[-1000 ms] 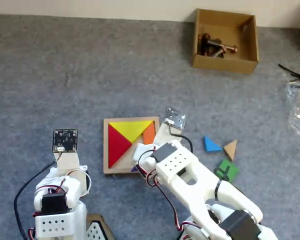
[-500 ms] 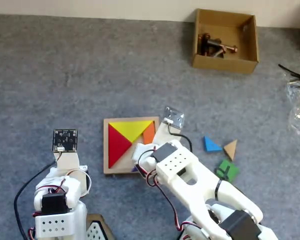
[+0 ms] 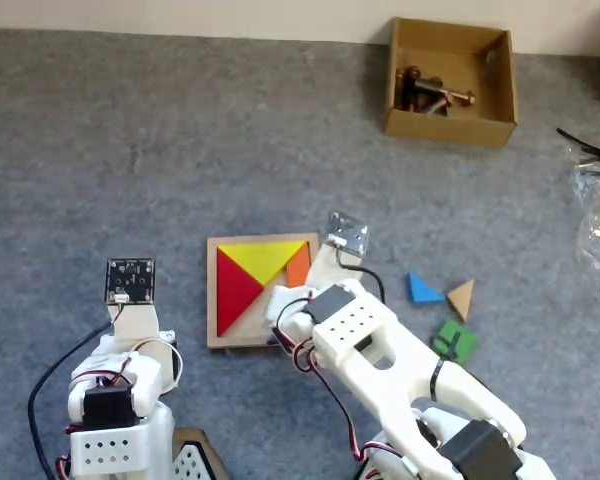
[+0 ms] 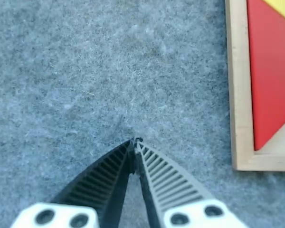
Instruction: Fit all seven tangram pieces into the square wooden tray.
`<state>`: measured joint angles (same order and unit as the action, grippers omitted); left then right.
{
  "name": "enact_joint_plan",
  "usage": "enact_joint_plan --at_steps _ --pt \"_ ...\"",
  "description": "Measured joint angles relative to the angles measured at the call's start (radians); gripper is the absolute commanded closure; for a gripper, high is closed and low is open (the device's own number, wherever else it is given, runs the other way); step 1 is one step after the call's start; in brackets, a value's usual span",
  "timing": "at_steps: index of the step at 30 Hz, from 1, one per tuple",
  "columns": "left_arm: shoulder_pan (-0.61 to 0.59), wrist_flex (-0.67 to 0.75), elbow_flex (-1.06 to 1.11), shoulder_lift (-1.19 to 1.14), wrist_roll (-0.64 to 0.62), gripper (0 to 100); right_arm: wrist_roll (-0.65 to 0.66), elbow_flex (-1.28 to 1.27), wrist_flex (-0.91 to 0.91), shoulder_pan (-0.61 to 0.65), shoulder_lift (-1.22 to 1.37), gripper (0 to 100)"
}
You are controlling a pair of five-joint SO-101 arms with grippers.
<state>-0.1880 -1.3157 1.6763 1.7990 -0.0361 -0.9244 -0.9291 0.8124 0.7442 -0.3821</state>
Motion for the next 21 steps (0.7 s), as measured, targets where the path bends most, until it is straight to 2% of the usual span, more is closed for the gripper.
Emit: enact_joint_plan --at_steps 9,21 --pt "0.000 0.000 0.000 0.000 0.000 100 0.002 0.000 0.000 0.002 0.000 68.6" --pt "0.000 0.000 0.000 0.000 0.000 100 0.184 0.000 0.000 -0.078 0.000 68.6"
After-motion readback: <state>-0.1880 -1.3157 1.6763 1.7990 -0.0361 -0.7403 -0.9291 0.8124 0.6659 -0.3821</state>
